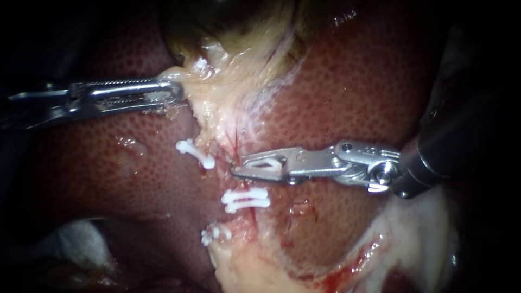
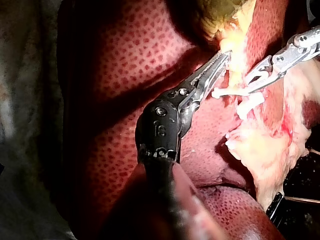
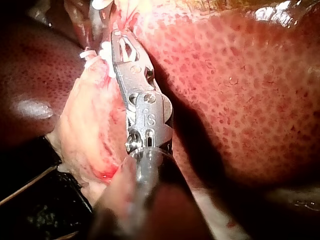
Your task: Clipping third clip right tube
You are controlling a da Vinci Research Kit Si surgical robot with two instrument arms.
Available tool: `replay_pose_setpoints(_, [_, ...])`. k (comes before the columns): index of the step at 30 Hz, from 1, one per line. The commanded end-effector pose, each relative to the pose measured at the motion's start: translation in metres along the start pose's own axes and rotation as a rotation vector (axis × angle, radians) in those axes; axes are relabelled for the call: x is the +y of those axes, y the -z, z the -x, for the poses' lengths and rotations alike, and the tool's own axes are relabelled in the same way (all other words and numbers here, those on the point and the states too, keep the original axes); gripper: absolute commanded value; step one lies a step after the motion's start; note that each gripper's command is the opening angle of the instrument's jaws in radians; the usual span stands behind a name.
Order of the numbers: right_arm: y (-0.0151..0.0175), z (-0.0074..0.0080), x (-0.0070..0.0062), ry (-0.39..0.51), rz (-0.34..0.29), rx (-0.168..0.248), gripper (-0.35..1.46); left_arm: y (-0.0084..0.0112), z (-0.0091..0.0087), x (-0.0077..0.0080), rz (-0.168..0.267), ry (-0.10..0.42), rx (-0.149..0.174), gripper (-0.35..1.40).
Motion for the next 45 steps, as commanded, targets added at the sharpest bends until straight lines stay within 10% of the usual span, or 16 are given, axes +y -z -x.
replay_pose_setpoints(1, [0.0, 0.0, 0.0, 0.0, 0.0, 0.0, -0.16, 0.0, 0.0, 0.0, 0.0, 0.0, 0.0, -0.35])
replay_pose_setpoints(18, [0.0004, 0.0, -0.0002, 0.0, -0.003, 0.0, -0.13, 0.0, 0.0, 0.0, 0.0, 0.0, 0.0, -0.35])
replay_pose_setpoints(28, [0.0007, 0.0, -0.0001, -0.03, 0.018, 0.024, 0.3, 0.0001, 0.0, 0.0, 0.0, 0.0, 0.0, -0.35])
replay_pose_setpoints(45, [-0.0016, 0.0, 0.0008, -0.1, -0.001, 0.029, 0.41, -0.0001, -0.0001, 0.0005, -0.002, 0.0, 0.0, -0.35])
